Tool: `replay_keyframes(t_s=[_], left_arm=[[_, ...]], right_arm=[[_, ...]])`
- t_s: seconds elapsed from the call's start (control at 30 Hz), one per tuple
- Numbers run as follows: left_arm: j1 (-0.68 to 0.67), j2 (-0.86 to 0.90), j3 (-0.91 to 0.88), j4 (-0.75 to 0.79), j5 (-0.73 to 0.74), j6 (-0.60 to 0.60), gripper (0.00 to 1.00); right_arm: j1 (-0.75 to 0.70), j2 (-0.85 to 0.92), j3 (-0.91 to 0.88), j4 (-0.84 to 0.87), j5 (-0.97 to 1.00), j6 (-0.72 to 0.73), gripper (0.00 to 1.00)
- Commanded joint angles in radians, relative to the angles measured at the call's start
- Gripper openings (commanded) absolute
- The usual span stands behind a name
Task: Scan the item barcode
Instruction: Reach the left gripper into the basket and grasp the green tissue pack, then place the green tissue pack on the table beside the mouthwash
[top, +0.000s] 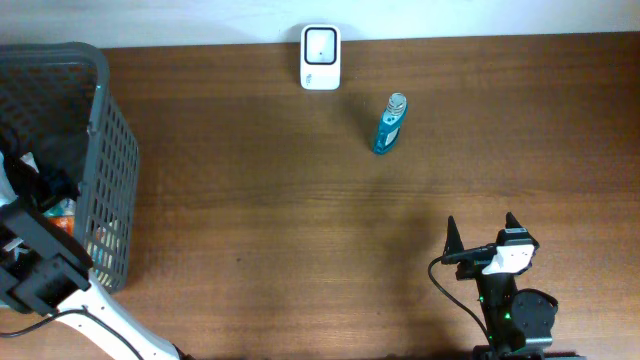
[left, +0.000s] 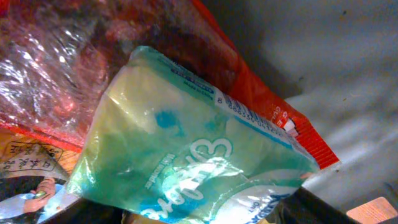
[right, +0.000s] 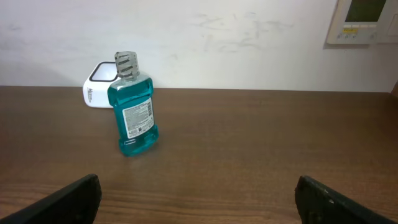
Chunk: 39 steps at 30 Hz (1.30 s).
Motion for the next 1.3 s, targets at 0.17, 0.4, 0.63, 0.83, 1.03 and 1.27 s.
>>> replay_keyframes(t_s=[0.17,0.4,0.63,0.83,1.03,1.27], left_arm=[[-0.002,0.025,0.019,-0.020,0.024,0.006,0.00],[-0.002,0.025,0.328,-0.181,0.114,0.006,0.00],[-0.003,0.006,0.517,-0.249,0.261,0.007,0.00],[-0.006,-0.145,0.724,-0.249,0.444,0.006,0.00],[-0.160,-0.364,0.762,-0.249,0.681,0.007,0.00],[-0.718,-0.322,0.618,-0.244,0.432,0.007,0.00]], right_arm=[[-0.006,-0.006,-0.007,-0.002,-0.001,0.001,0.98],[-0.006,-0.006,-0.007,-0.002,-0.002,0.001,0.98],[-0.006,-0.006,-0.007,-0.002,-0.001,0.001,0.99],[-0.006,-0.006,-0.007,-0.002,-0.001,0.001,0.98],[-0.006,-0.006,-0.007,-0.002,-0.001,0.001,0.98],[-0.006,-0.006,-0.007,-0.002,-0.002,0.001,0.98]])
